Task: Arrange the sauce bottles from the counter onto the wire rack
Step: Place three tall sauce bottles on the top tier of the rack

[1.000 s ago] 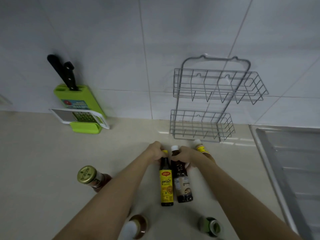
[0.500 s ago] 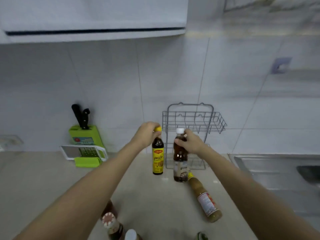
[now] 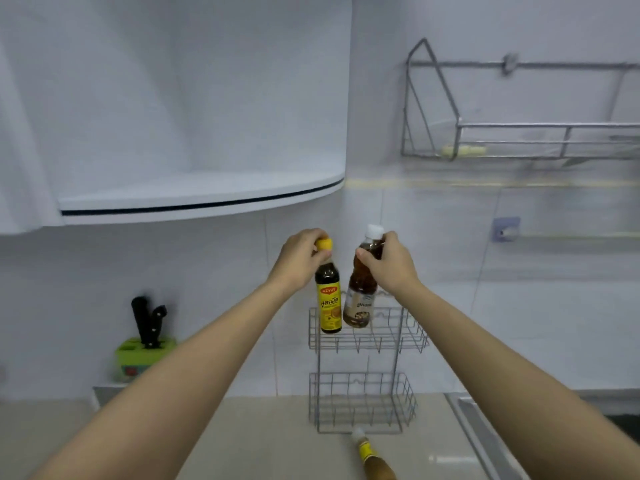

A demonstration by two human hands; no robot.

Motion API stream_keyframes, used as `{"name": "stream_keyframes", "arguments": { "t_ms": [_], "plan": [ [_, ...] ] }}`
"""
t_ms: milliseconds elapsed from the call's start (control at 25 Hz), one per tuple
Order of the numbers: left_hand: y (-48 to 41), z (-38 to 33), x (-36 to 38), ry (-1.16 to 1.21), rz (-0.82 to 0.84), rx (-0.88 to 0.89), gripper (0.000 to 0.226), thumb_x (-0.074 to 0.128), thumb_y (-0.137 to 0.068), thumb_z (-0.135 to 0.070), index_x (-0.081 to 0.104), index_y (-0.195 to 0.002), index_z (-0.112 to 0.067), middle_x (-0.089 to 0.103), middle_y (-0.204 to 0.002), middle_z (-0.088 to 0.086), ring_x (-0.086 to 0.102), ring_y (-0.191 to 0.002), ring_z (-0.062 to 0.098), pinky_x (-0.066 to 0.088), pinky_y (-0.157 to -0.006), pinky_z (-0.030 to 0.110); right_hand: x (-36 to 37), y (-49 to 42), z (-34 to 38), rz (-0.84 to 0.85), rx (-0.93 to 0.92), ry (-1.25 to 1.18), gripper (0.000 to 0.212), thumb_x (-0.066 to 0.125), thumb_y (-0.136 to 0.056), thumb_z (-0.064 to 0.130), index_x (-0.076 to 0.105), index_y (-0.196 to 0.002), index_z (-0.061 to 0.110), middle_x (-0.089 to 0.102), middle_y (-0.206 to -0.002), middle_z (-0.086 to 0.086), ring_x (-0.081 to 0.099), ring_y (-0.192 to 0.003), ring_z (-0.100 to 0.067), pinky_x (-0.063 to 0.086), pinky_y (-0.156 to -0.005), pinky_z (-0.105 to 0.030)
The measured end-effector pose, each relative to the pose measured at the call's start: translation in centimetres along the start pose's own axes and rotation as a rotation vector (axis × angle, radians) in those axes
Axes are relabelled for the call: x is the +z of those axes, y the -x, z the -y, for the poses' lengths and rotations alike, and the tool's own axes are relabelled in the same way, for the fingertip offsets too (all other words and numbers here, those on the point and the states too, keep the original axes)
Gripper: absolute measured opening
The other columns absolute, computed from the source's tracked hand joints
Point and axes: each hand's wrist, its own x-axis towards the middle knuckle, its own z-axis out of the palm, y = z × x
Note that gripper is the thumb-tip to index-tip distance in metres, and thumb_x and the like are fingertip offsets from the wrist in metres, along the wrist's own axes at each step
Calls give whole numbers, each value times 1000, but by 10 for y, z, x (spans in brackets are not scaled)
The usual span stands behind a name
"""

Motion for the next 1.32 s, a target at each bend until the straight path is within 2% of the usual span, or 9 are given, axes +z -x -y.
{"name": "stream_keyframes", "arguments": {
  "t_ms": [160, 360, 720, 1000, 1040, 1080, 1160, 1240, 1320],
  "plan": [
    [-7, 6, 13, 34, -5, 10, 29, 61, -90, -20, 60, -119, -13, 62, -119, 5, 66, -97, 21, 56, -89, 38, 22, -6, -13, -50, 10, -21, 32, 63, -88, 30, 42, -102, 10, 60, -109, -13, 59, -99, -30, 41, -72, -33],
    [-5, 30, 28, 46, 64, -24, 33, 62, -90, -22, 60, -122, -15, 63, -120, 4, 67, -99, 19, 55, -91, 39, 65, -12, -37, 10, -3, 5, 28, 62, -89, 28, 39, -97, 15, 59, -106, -11, 59, -97, -29, 42, -73, -34],
    [15, 43, 39, 52, 115, -105, 39, 64, -89, -22, 60, -127, -13, 66, -119, 7, 67, -100, 22, 54, -93, 38, 83, -5, -56, 131, -1, 35, 31, 64, -88, 25, 45, -106, 7, 60, -108, -13, 52, -87, -21, 38, -70, -29],
    [27, 42, 36, 180, 172, -199, 44, 67, -82, -21, 59, -125, -18, 67, -112, -2, 65, -108, 17, 51, -86, 26, 74, -7, -54, 258, 61, 11, 47, 66, -87, 28, 44, -118, 0, 59, -118, -16, 56, -106, -29, 39, -75, -30],
    [29, 46, 38, 185, 191, -218, 47, 65, -82, -19, 57, -129, -19, 66, -118, -2, 62, -114, 16, 49, -90, 25, 72, -6, -55, 284, 82, -15, 52, 65, -88, 31, 42, -123, 0, 57, -121, -15, 56, -110, -30, 42, -78, -32],
    [32, 53, 40, 182, 209, -243, 53, 62, -83, -17, 51, -135, -18, 62, -130, 0, 56, -124, 17, 46, -98, 27, 68, -5, -55, 278, 99, -48, 56, 64, -88, 34, 41, -127, 1, 57, -124, -14, 56, -113, -29, 44, -82, -34],
    [39, 69, 44, 196, 244, -317, 60, 51, -89, -7, 36, -147, -14, 43, -151, 6, 40, -140, 18, 34, -114, 31, 55, 1, -62, 124, 85, -85, 50, 59, -90, 38, 46, -126, 6, 59, -119, -8, 58, -110, -25, 47, -88, -35],
    [50, 85, 48, 253, 262, -420, 62, 38, -91, 8, 28, -149, -9, 33, -156, 10, 32, -144, 20, 26, -117, 31, 38, 14, -78, -105, -42, -43, 26, 54, -93, 34, 55, -109, 12, 63, -101, -1, 60, -94, -17, 51, -81, -32],
    [60, 97, 55, 294, 318, -526, 65, 40, -89, 9, 24, -150, -7, 28, -158, 11, 29, -146, 22, 26, -117, 32, 25, 33, -108, -167, -165, 88, 11, 52, -95, 28, 55, -91, 18, 60, -82, 4, 57, -78, -13, 49, -69, -28]
  ]
}}
